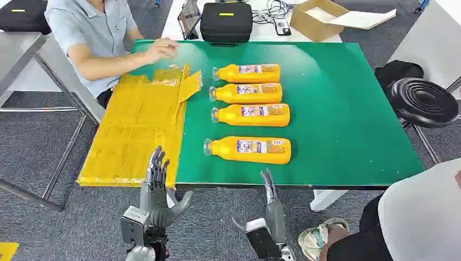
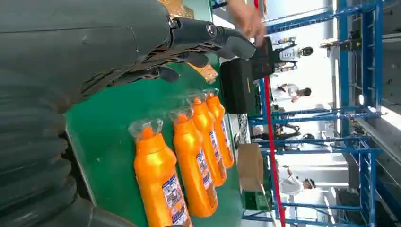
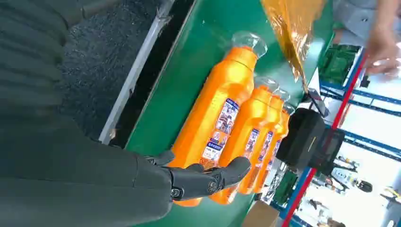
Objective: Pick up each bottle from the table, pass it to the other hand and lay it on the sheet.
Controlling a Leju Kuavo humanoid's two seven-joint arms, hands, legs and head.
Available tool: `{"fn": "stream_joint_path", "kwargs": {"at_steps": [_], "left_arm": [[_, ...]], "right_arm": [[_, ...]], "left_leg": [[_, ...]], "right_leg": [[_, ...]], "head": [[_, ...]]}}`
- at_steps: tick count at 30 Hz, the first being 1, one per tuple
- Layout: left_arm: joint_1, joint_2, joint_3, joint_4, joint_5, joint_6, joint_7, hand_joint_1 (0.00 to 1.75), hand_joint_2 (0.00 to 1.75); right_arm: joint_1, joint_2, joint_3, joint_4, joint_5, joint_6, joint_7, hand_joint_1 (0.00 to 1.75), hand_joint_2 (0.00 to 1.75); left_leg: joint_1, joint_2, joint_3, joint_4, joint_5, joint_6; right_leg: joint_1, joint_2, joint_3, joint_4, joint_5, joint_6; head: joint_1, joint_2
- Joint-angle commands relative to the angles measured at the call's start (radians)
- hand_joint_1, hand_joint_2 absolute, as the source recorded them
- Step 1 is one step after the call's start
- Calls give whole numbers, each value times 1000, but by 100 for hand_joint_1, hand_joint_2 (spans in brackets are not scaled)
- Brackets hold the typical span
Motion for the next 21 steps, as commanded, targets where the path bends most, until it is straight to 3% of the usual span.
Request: {"fn": "stream_joint_path", "kwargs": {"at_steps": [1,4,9,12,18,21], "left_arm": [[-27,10,8,50,1,-10,12,0,175],[-42,11,10,54,-2,-38,19,0,175],[-43,9,12,55,-3,-40,19,0,175],[-57,9,8,66,-4,-70,26,0,175],[-75,-8,1,69,3,-114,21,0,175],[-95,-10,-9,84,4,-131,20,0,175]], "right_arm": [[-29,-21,13,40,64,-15,38,0,175],[-64,-67,-7,71,245,-65,108,0,175],[-64,-67,-23,70,249,-50,105,0,175],[-101,-89,-85,102,547,-103,222,0,175],[-236,-112,-194,224,584,0,260,0,175],[-354,-121,-225,353,638,22,300,0,175]], "left_leg": [[1,0,3,-1,-1,-1],[1,0,4,-1,-1,-1],[1,0,5,-1,-1,-1],[1,0,4,-1,-1,-1],[0,1,4,-1,0,0],[0,2,4,-1,0,0]], "right_leg": [[1,0,4,-1,-1,-1],[1,0,4,-2,0,-1],[1,0,6,-2,-1,-2],[1,0,4,-2,-1,-2],[1,1,4,-2,1,-1],[1,2,4,-2,2,-1]], "head": [[0,0],[0,0],[0,0],[0,0],[0,0],[0,0]]}}
